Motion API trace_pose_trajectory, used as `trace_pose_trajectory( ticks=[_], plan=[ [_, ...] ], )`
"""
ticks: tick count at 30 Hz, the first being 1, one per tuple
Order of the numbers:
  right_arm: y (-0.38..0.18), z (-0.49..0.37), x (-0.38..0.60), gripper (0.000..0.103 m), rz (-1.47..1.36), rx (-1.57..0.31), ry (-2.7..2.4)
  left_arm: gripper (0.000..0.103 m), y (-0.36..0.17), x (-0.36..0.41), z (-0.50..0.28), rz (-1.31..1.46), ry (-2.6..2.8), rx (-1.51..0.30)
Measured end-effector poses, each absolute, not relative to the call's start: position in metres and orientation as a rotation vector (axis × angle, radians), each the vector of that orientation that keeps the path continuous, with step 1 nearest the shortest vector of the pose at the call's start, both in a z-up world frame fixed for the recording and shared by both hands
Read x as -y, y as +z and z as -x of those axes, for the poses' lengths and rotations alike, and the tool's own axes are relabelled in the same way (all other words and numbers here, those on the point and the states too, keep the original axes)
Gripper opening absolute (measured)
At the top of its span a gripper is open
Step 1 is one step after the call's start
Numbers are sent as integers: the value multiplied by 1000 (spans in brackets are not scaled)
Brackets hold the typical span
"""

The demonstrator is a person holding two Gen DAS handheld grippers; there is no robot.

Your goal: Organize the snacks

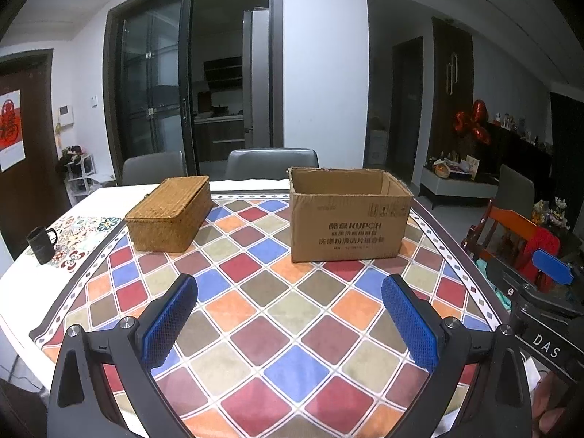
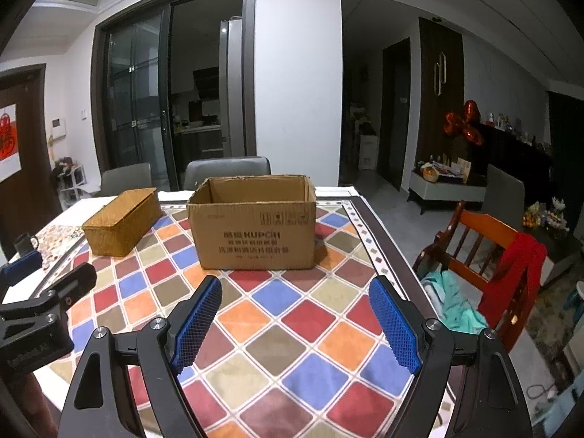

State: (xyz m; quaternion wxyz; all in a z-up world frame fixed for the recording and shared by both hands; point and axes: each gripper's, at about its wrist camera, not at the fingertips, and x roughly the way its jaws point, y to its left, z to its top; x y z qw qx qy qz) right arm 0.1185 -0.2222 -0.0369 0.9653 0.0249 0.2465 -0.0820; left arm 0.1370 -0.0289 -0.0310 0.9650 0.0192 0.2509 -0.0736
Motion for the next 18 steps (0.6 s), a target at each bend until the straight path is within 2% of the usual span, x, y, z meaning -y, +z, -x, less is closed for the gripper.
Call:
trace_pose_trajectory(
  ticks=[18],
  plan=[
    [-47, -98, 228, 84, -78, -511, -170, 103, -41, 28, -117, -59, -130, -539]
  ],
)
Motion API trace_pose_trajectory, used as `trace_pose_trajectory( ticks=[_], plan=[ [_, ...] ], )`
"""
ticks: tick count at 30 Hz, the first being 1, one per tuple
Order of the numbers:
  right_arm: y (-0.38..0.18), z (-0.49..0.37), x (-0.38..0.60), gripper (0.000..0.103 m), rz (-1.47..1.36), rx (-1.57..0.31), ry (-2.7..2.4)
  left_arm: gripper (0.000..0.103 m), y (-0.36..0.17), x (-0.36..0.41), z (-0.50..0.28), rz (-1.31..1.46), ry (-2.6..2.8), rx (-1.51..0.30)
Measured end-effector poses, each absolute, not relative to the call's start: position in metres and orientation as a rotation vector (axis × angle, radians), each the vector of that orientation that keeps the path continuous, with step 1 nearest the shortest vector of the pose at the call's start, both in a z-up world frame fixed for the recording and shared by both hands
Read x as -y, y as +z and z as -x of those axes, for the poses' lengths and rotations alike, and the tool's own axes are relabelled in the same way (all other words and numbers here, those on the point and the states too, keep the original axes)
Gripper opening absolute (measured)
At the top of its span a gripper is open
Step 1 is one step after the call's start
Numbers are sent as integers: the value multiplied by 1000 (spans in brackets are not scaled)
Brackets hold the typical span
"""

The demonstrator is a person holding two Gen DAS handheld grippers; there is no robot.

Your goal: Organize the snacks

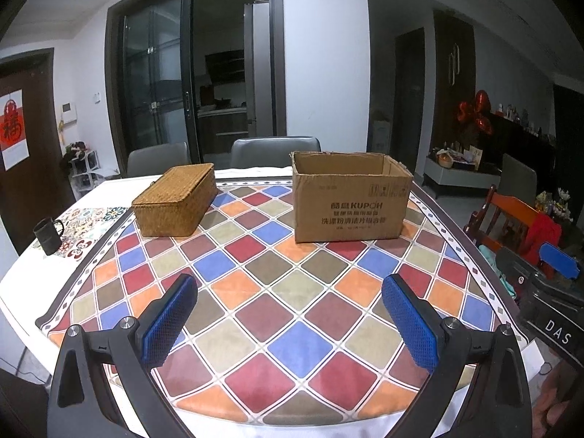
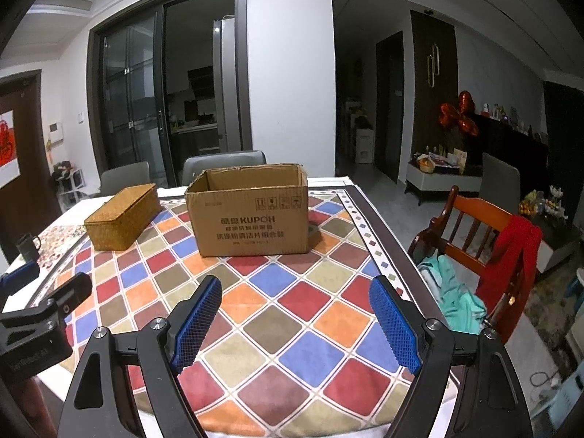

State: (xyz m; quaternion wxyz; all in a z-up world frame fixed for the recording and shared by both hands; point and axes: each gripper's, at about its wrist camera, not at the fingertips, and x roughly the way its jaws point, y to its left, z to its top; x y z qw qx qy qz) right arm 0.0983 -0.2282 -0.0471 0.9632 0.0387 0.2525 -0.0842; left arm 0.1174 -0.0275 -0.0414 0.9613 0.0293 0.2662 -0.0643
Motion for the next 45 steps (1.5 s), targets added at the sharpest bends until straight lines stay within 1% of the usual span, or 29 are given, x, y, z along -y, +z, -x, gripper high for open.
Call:
trace_pose_trajectory(
  ticks=[45],
  plan=[
    [-47, -92, 229, 84, -82, -508, -170, 103, -35, 31, -117, -57, -145, -542]
  ],
)
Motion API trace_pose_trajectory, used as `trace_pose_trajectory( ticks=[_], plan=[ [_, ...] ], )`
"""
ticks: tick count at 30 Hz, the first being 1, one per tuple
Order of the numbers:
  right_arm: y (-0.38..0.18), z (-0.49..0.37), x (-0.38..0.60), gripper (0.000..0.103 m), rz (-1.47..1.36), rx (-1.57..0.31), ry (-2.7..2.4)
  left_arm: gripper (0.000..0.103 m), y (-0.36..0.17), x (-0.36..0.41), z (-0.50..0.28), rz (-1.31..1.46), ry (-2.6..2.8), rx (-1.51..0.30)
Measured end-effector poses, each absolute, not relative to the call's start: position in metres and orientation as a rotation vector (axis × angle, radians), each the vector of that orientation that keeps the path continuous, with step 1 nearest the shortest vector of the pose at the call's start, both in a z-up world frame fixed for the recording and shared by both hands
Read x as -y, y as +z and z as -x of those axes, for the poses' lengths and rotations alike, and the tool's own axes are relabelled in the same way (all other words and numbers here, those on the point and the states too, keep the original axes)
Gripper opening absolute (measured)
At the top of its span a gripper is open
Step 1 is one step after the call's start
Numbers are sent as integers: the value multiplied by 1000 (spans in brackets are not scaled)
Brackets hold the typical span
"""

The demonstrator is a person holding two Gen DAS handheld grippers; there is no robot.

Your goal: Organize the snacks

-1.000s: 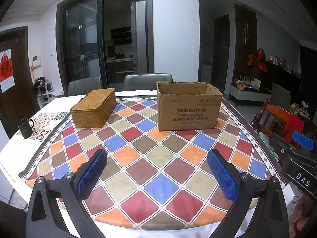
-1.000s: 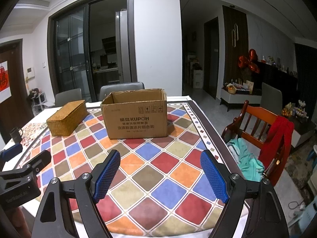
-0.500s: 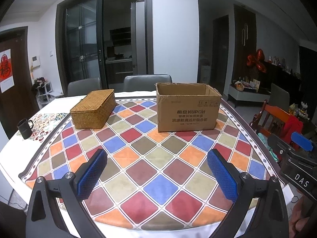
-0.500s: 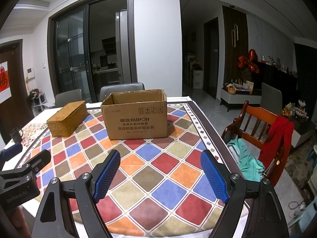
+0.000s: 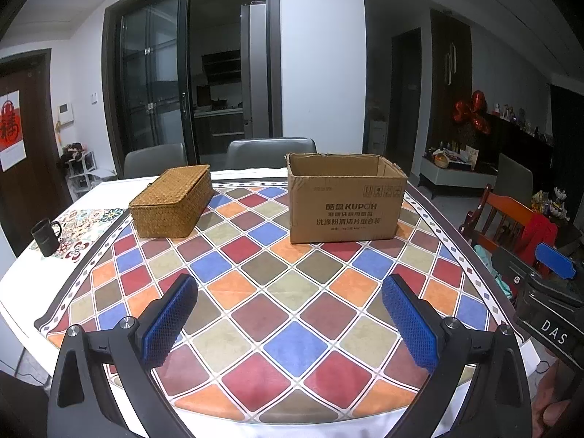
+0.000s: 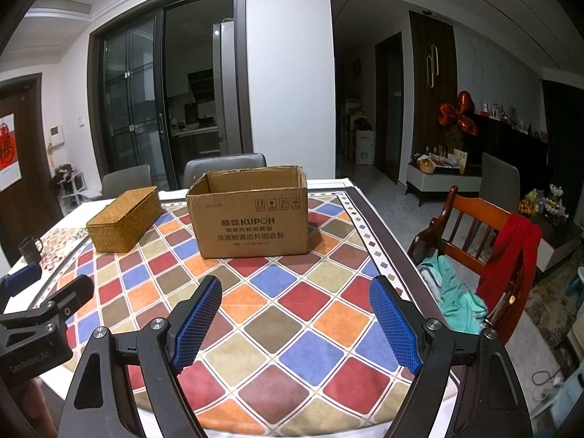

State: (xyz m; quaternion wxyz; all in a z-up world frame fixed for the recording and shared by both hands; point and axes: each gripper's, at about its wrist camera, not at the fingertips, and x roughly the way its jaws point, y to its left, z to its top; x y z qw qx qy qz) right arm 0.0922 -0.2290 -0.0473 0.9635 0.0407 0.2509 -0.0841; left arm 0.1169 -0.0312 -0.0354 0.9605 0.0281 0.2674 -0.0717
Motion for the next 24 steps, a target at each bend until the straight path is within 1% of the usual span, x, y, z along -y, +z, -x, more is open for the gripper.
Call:
trace_pose_trajectory(
  ticks=[24],
  plan=[
    [-46, -92, 229, 84, -86, -508, -168, 103, -33, 32, -116, -68, -141, -544]
  ],
)
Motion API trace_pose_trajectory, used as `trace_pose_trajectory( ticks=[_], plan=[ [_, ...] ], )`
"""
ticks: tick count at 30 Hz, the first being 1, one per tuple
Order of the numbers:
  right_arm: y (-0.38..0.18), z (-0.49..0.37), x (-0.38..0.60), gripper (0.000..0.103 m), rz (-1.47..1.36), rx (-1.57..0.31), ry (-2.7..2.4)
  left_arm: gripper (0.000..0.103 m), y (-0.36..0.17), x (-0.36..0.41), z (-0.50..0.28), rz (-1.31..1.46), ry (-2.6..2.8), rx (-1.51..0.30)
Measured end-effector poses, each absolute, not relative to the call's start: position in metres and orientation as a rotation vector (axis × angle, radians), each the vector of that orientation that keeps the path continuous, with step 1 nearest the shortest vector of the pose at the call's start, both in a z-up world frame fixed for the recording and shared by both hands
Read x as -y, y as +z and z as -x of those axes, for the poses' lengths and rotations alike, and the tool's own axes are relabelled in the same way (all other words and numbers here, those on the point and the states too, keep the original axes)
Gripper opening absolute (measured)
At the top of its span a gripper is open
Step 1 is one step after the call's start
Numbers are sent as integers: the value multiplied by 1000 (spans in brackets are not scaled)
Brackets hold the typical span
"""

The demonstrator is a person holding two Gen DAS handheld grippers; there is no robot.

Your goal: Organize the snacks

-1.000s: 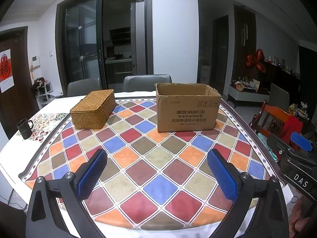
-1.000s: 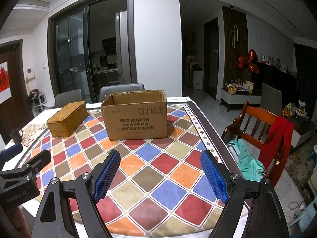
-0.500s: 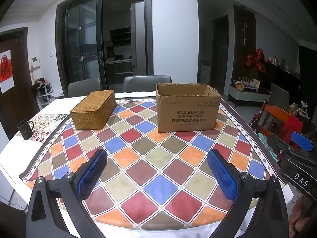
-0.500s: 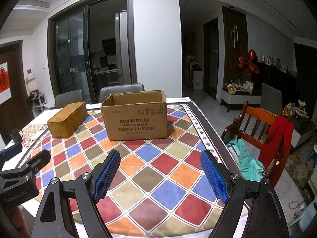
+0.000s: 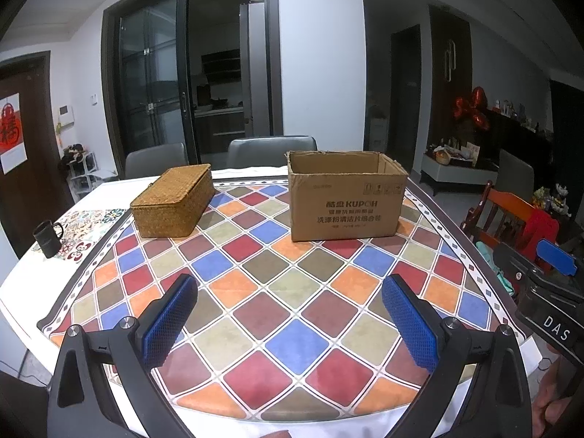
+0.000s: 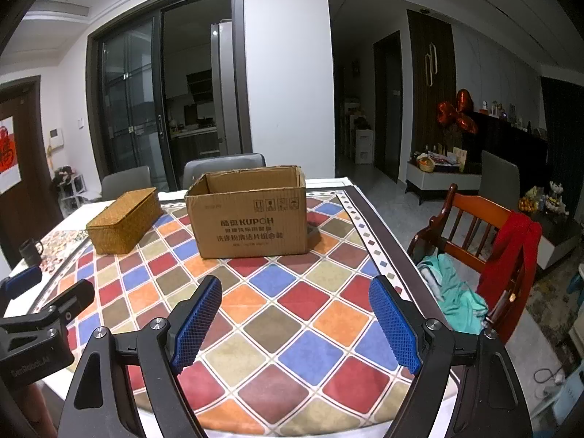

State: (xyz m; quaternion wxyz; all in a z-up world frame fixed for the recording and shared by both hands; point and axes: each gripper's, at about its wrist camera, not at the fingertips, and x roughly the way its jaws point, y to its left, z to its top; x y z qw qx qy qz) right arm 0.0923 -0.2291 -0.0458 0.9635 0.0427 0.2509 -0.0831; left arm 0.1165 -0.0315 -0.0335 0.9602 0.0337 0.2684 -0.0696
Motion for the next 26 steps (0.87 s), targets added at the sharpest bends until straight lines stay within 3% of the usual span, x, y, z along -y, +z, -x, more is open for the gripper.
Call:
trace_pose_trajectory(
  ticks=[26],
  plan=[
    [-46, -93, 229, 84, -86, -507, -168, 103, -32, 32, -116, -65, -137, -541]
  ],
)
